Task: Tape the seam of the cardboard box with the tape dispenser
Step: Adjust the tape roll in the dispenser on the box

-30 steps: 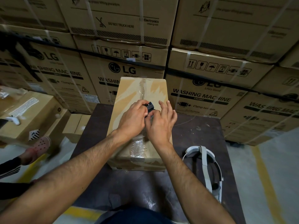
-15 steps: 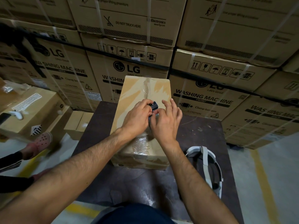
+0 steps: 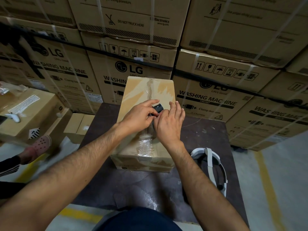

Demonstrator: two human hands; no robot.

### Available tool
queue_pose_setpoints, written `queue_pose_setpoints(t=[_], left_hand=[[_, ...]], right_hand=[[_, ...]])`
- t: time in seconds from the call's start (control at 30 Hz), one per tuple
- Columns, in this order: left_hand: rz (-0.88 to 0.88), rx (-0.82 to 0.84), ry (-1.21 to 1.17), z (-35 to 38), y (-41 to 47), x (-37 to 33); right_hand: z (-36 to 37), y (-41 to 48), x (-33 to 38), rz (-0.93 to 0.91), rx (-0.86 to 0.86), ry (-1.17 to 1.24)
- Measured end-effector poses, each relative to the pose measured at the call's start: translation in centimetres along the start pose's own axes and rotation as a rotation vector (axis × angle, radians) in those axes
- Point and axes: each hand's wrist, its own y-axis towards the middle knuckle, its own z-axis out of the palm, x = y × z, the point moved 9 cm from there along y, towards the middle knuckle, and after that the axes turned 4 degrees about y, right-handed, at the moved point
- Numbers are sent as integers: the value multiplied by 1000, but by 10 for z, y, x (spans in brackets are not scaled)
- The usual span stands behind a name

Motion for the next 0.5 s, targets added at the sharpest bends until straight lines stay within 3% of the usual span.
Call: queue_pose_setpoints(t=[0.5], left_hand=[[5, -16, 56, -1, -6, -7]], right_hand=[[4, 4, 0, 5, 171, -24]])
